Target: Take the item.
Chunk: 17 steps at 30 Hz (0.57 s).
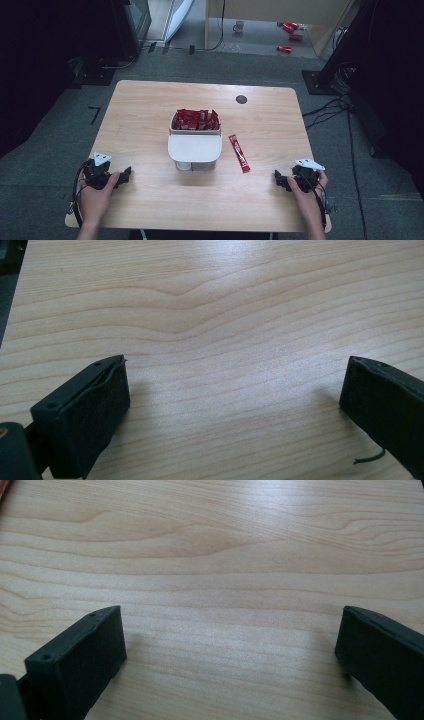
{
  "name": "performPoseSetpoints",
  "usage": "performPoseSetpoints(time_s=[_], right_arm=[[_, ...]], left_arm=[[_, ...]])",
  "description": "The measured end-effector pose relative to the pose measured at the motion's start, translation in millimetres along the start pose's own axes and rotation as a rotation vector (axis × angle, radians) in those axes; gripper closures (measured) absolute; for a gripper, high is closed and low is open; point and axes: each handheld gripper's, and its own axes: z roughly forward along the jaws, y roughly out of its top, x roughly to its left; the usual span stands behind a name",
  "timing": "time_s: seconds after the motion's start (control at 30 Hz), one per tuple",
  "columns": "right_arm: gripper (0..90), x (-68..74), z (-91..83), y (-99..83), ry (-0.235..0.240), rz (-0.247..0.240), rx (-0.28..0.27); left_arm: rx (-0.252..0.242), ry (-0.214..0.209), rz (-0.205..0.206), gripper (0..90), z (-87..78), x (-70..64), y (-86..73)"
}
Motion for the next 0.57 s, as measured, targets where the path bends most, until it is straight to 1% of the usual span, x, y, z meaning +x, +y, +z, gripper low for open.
performPoseSetpoints(time_s=[0.57], right_arm=[[0.0, -0.6, 0.2, 0.1, 0.004, -0.004, 0.0]], left_arm=[[-0.001, -0.002, -0.001, 0.0, 0.8, 0.3, 0.8]])
